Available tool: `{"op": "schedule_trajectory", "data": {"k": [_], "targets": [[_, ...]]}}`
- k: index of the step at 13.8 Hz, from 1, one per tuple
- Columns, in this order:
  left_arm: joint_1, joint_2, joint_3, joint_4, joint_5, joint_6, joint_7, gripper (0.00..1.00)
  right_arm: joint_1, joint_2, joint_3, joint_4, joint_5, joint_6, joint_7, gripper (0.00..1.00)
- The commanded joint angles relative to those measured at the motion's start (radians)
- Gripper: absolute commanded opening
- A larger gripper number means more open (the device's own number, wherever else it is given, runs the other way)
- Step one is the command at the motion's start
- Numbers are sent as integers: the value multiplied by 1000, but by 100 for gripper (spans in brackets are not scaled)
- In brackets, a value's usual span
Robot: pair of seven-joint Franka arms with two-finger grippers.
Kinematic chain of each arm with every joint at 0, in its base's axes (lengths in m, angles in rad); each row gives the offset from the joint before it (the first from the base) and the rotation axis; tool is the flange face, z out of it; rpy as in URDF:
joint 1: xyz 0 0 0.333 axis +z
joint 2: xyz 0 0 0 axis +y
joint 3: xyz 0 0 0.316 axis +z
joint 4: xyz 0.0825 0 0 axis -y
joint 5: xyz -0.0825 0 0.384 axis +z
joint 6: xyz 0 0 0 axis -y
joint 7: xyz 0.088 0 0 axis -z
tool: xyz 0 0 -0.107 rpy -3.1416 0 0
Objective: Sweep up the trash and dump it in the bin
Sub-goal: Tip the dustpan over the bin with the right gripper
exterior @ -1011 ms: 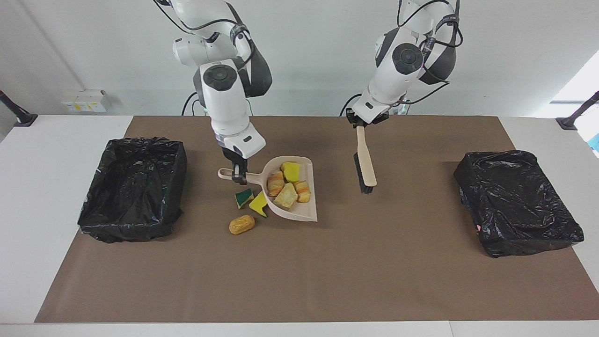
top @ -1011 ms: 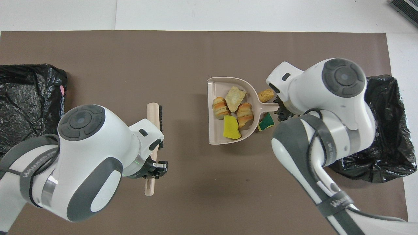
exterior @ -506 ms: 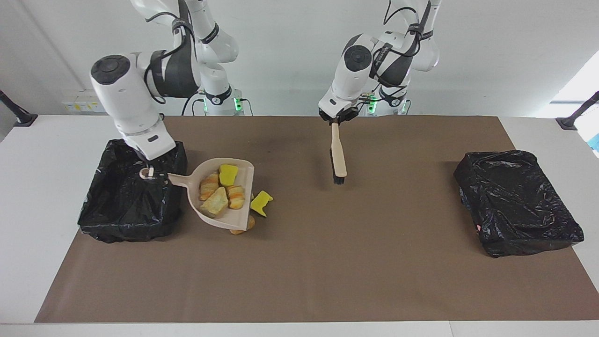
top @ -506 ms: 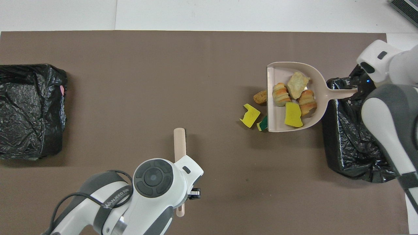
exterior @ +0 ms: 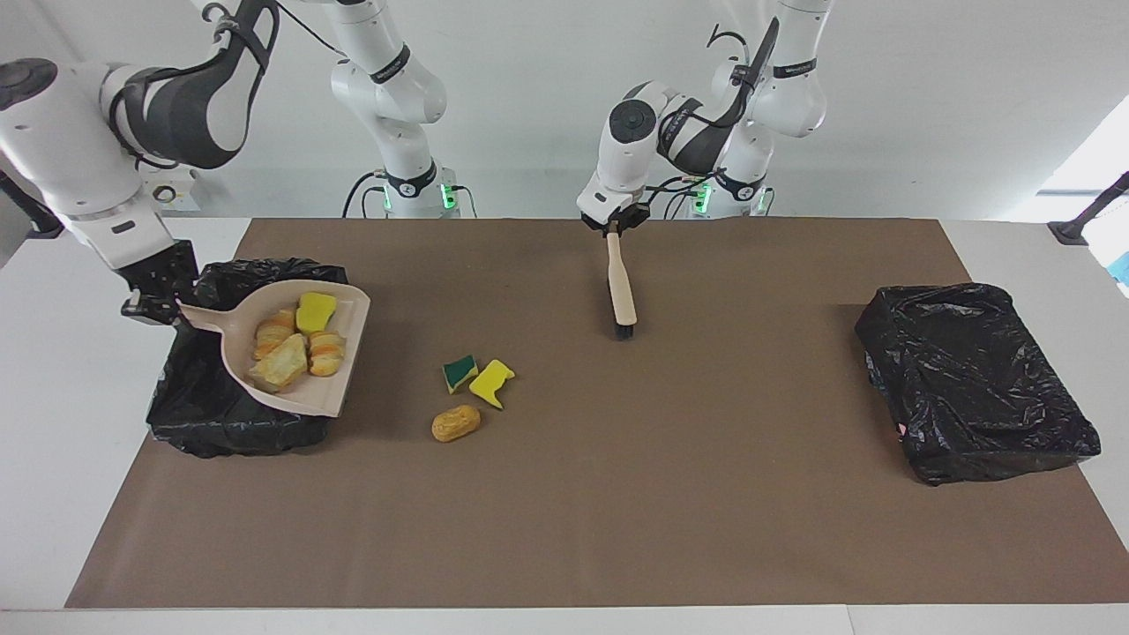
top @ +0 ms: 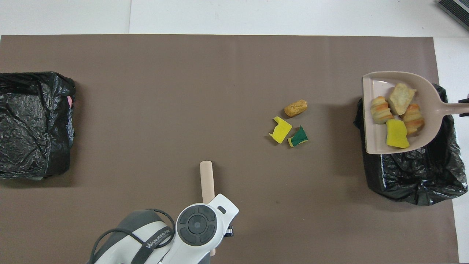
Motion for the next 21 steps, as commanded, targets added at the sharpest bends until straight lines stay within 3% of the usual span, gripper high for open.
{"op": "schedule_trajectory", "data": {"k": [1, 7, 8, 11, 12, 16, 21], "targets": [[-32, -14, 17, -30, 11, 48, -30, 0, -44, -20, -4, 7, -123, -12, -36, 0], [-28, 5, 17, -38, 11, 57, 11, 0, -37, -61, -1, -59, -449, -7, 1, 0], [-21, 7, 17, -36, 11, 57, 26, 12, -32, -72, 2, -70, -498, -9, 21, 0], [-10, 18, 20, -25, 11, 55, 80, 82, -4, -93, 3, -107, -583, -24, 112, 0], [-10, 19, 20, -25, 11, 48, 82, 100, 5, -95, 3, -108, -589, -33, 115, 0], [73, 19, 26, 34, 13, 15, 94, 100, 54, -126, 9, -98, -652, -58, 118, 0], [305, 18, 29, 126, 111, -43, 179, 100, 75, -166, 25, -67, -593, -96, 139, 0]]}}
